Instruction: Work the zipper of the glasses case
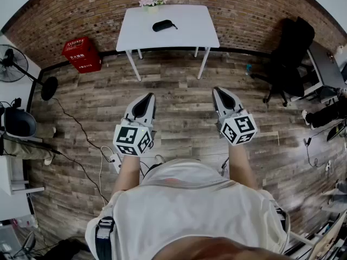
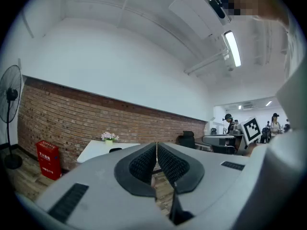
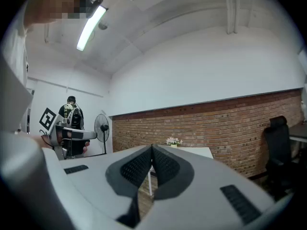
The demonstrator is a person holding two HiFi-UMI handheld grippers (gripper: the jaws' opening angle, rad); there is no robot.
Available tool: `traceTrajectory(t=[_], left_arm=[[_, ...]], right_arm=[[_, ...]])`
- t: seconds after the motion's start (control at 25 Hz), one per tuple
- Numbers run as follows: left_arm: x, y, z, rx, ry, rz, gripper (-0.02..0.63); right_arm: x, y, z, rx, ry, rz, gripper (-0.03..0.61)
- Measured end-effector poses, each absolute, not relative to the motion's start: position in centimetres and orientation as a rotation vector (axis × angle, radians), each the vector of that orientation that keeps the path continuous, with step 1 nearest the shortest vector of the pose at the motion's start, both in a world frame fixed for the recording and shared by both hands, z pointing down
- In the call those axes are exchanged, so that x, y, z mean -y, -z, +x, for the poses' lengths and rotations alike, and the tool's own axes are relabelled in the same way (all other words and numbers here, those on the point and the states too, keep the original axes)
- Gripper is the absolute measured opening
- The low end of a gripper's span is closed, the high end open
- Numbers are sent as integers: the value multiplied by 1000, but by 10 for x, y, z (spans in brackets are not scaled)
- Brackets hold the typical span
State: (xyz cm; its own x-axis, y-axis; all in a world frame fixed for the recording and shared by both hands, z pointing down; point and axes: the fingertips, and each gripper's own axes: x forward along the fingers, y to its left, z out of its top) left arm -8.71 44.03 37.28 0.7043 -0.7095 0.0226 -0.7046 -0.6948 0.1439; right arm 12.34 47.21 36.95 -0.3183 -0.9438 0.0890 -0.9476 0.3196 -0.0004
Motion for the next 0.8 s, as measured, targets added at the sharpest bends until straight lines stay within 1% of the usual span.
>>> traceTrajectory(t=[0.48, 0.8], left_arm=[[-444, -385, -106, 1138, 8, 2762, 21], [-436, -395, -147, 1146, 14, 2739, 20]], right_arm=[[-473, -386, 101, 2493, -124, 1777, 51], [-462, -402, 70, 2502, -181, 1776, 51]])
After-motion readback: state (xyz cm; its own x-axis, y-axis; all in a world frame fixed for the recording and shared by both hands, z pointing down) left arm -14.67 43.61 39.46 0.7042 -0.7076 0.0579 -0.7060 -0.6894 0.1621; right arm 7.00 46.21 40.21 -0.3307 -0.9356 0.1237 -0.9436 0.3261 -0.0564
